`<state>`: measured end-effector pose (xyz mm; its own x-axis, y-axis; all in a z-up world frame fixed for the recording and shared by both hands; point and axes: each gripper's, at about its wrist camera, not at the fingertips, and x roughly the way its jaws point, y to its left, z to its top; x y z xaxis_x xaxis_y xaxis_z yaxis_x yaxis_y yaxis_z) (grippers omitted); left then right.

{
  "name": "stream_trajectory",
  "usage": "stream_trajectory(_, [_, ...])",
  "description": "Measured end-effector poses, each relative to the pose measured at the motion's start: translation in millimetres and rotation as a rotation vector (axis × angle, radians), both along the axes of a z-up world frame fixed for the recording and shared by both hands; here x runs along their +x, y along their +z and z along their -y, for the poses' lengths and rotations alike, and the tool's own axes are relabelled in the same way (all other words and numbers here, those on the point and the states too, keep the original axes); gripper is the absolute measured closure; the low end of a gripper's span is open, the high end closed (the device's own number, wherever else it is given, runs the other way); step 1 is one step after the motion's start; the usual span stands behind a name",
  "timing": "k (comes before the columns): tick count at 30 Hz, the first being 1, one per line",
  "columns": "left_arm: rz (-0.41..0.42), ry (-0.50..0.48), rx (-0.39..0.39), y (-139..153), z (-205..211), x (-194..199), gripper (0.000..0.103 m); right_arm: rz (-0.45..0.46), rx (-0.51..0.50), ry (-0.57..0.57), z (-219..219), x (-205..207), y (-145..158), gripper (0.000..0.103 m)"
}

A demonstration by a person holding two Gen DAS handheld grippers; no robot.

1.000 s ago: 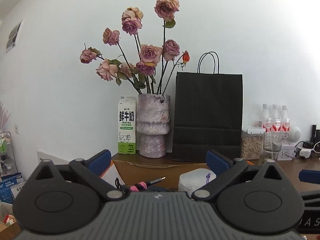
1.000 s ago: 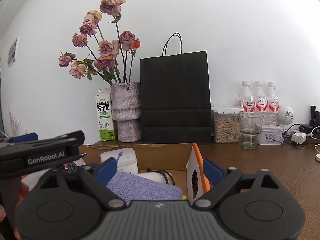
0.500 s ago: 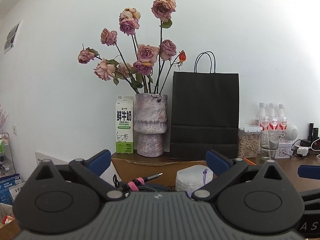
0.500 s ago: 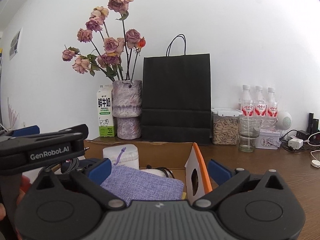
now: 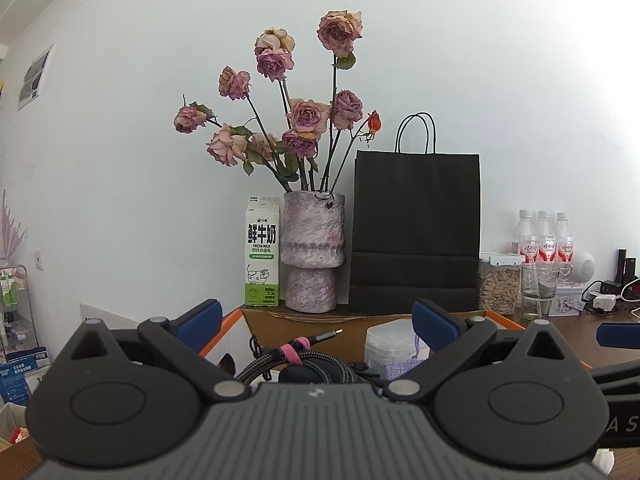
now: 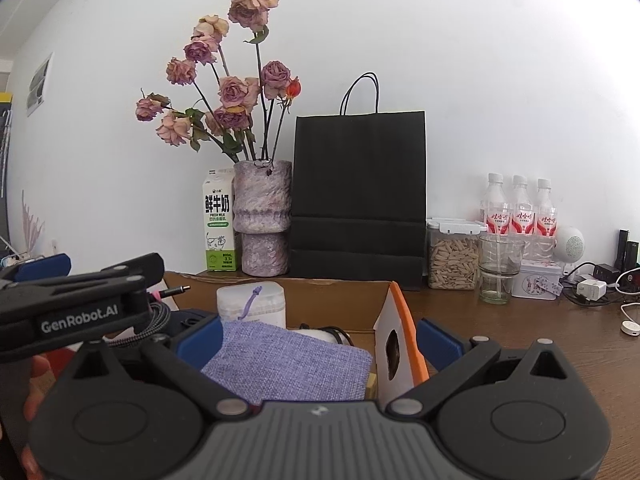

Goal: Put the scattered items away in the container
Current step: 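Lift both open tools out of the box toward the table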

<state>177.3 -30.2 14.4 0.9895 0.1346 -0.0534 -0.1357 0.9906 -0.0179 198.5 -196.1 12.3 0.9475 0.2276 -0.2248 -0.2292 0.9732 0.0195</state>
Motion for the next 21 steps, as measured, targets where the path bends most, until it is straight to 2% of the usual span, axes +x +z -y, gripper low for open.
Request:
stream_trajectory(5, [-0.019,0.008,0.012,-3.7,-1.7,-15.6,0.0,0.027,-0.024,-0.003,0.8,-20.5,-2.6,0.0])
stream_trajectory(12, [-0.082,-0.045,0.005,-9.1,-1.6,-32.9,0.0,0.033,-0.062,-0.026,3.9,-47.5,-8.5,0.0])
stream_trajectory(18, [-0.164,-0.087,0.009,-15.2,-0.8,-40.5,0.0,-0.007,-0.045,-0.034,16.3,-60.9,-11.7,0.0])
stream_trajectory(21, [-0.2,-0.097,0.02,-17.5,0.8,-43.5,0.0,-0.054,-0.056,-0.016,21.0,-66.4,-14.2,0.0])
